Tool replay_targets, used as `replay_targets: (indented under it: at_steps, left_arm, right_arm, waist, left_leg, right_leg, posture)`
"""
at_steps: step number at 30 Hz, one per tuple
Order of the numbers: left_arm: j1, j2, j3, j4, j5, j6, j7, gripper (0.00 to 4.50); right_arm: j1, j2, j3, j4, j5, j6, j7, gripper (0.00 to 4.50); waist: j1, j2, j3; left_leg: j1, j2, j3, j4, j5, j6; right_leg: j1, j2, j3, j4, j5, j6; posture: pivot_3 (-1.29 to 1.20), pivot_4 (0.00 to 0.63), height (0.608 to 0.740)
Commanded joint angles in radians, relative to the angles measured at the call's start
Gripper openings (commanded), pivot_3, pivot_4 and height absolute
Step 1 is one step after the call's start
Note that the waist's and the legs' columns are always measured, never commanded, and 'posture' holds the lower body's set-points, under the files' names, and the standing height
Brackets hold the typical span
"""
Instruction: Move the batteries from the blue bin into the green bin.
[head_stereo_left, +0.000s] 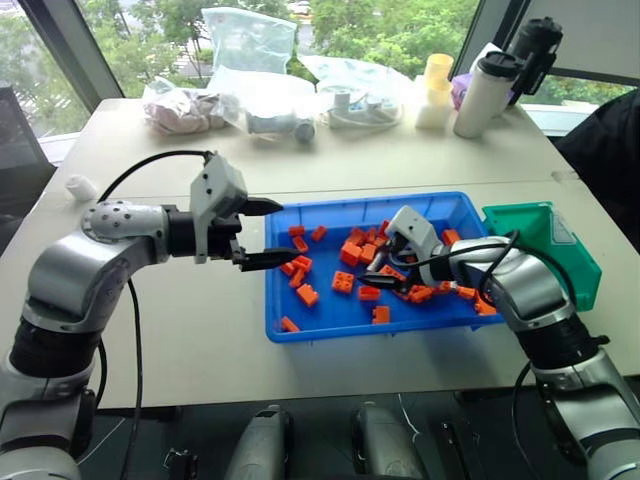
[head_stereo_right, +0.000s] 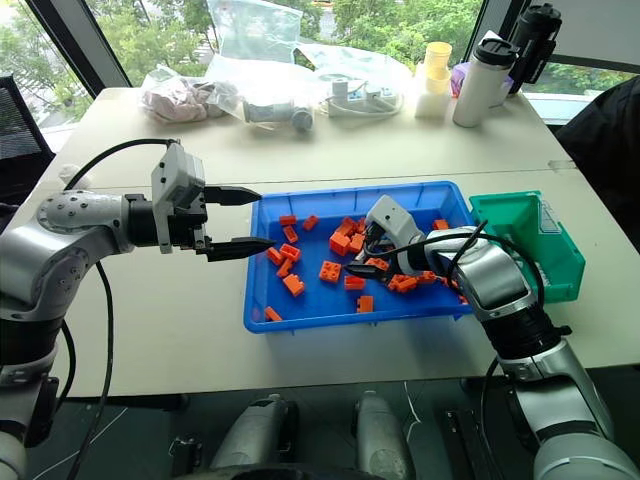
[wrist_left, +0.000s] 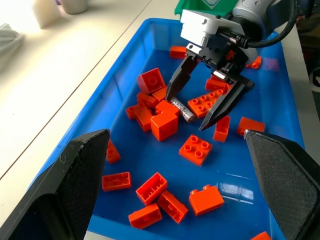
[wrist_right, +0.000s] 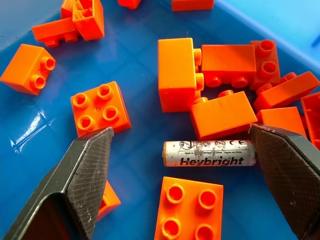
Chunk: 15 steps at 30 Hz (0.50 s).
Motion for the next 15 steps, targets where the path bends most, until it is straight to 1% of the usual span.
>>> replay_targets:
  at_steps: [1, 6, 13, 15]
  left_arm:
    - [-0.008, 0.002, 0.016, -0.017, 0.004, -0.014, 0.005, 4.5]
    - [-0.011, -0.002, 0.011, -0.018, 0.006, -0.014, 0.007, 4.5]
    - [-0.016, -0.008, 0.006, -0.015, 0.013, -0.016, 0.006, 4.5]
    - [-0.017, -0.01, 0.004, -0.014, 0.016, -0.017, 0.005, 4.5]
  right_arm:
    - [-0.013, -0.006, -0.01, -0.006, -0.01, -0.005, 0.009, 4.45]
    - [-0.002, -0.018, 0.005, 0.002, -0.033, 0.009, 0.01, 4.45]
    - [-0.009, 0.0, 0.019, 0.014, -0.059, 0.019, 0.004, 4.45]
    - [-0.01, 0.006, 0.022, 0.016, -0.065, 0.02, 0.003, 3.94]
  waist:
    - [0.001, 0.0, 0.0]
    - [0.001, 0.0, 0.0]
    - [0.0, 0.0, 0.0]
    - [0.0, 0.0, 0.0]
  left_leg:
    - [0.0, 0.0, 0.0, 0.0, 0.0, 0.0]
    - [0.0, 0.0, 0.0, 0.0, 0.0, 0.0]
    - [0.0, 0.0, 0.0, 0.0, 0.0, 0.0]
    - [0.0, 0.0, 0.0, 0.0, 0.0, 0.0]
  right_leg:
    - [0.0, 0.0, 0.0, 0.0, 0.0, 0.0]
    - [0.0, 0.0, 0.0, 0.0, 0.0, 0.0]
    - [0.0, 0.0, 0.0, 0.0, 0.0, 0.0]
    - [0.0, 0.0, 0.0, 0.0, 0.0, 0.0]
  posture:
    - [0.0, 0.15, 0.74]
    - [0.0, 0.15, 0.74]
    - [0.0, 0.15, 0.74]
    - [0.0, 0.15, 0.74]
